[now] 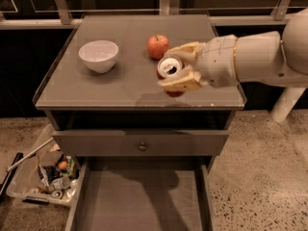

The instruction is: Pick coke can from middle drawer and place on counter

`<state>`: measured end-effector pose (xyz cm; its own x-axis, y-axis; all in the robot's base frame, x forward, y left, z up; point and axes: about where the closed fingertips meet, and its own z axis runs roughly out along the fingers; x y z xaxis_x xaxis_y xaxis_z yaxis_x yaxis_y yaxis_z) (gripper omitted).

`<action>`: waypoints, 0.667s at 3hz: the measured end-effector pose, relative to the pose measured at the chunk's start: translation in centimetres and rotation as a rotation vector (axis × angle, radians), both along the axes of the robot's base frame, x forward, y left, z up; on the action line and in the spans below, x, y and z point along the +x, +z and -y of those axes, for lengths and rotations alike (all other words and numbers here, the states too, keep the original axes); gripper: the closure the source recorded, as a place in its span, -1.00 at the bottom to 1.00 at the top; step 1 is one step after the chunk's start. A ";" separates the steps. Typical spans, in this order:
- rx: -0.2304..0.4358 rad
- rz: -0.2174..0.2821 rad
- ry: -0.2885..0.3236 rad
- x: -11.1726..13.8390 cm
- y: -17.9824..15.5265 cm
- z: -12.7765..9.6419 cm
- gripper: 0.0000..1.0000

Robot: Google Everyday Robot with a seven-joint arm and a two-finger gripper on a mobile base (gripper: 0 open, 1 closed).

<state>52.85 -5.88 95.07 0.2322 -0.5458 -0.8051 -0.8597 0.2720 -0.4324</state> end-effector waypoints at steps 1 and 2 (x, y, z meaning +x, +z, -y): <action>0.083 -0.021 -0.044 3.5 2.1 1.8 1.00; 0.150 -0.065 -0.096 6.5 1.6 3.6 1.00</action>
Offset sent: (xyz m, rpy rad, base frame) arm 0.1036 -0.0651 0.0081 0.2335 0.1198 -0.1690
